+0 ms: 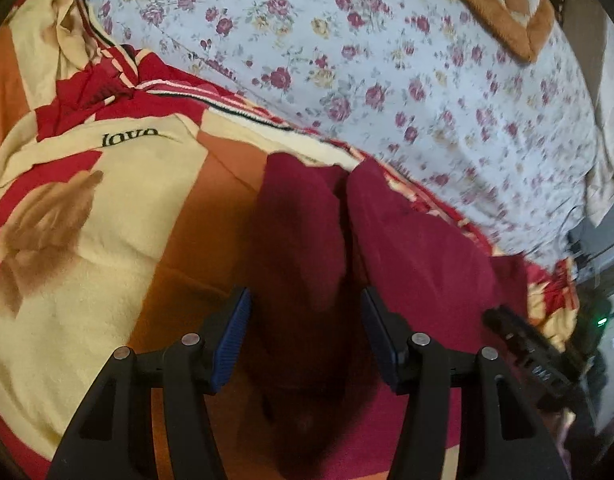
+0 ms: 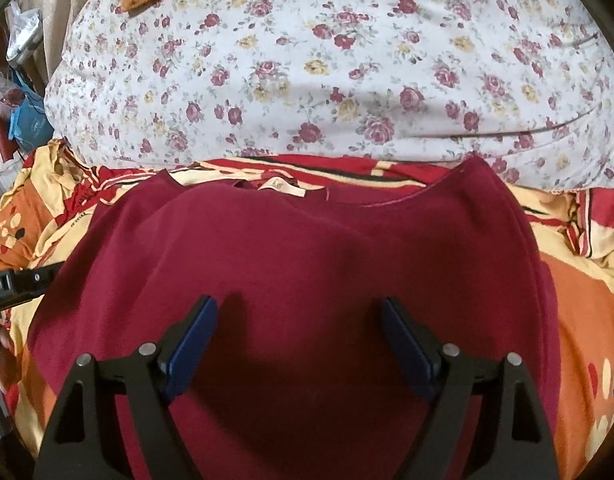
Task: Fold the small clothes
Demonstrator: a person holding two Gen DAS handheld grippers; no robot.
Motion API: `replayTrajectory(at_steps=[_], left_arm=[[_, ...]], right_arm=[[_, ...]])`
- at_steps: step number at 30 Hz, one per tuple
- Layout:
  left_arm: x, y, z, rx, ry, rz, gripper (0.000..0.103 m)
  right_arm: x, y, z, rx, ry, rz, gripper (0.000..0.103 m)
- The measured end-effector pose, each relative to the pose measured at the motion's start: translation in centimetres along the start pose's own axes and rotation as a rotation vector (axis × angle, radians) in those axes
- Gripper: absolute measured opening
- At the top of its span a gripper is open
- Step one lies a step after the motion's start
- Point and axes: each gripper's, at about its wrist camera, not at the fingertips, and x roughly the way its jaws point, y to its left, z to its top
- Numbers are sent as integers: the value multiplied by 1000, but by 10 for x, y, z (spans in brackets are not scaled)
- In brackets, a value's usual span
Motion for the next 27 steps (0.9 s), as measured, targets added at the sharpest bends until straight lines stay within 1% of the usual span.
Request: replayTrajectory(at_steps=[3,6,7,8,9,10,11,12,14,16,18,20,22,23,24,25,26,27], left_arm=[[1,2,3,-13,23,-39,49],[4,-1,4,-18,42,-66,50],[1,0,5,-27,40,-80,50],[-3,3,6,-46,29,-109,50],[-12,7,8,-73,1,-157,52],[-17,9,9,-82,-22,-176,55],[-21,8,10,-81,-41,-179,64],[-22,5,10,-61,-44,-159,69],[-14,-3,9,-13,-7,-108,69],[1,-10,6,31,33,-26,69],[15,-11,3,50,45,44,69],[26,-9,0,46,63,84,69],[33,-15,-5,70,48,129,69],[33,-21,-7,97,40,155,68],[33,-25,-7,114,41,162,57],[34,-27,-7,122,49,151,51],[34,-29,-6,127,54,150,43],[32,-31,-6,137,55,150,27]], right_arm=[[3,-2,-4,3,-2,10,88],[5,3,-6,-24,-7,-11,91],[5,6,-6,-38,-5,-21,91],[5,6,-7,-42,-5,-21,91],[5,5,-7,-39,-6,-14,92],[4,3,-7,-31,-7,-2,92],[4,1,-7,-22,-9,9,93],[4,-1,-7,-10,-11,20,93],[4,-1,-6,-5,-12,20,93],[5,2,-7,-16,-11,7,93],[5,3,-7,-22,-10,2,93],[5,2,-7,-17,-11,12,94],[5,0,-6,-8,-13,24,95],[5,-1,-6,-2,-13,28,95],[5,-1,-5,-1,-12,29,95],[3,-2,-4,5,-14,29,94],[0,-3,-3,15,-22,28,89],[-3,-4,-2,28,-36,24,81]])
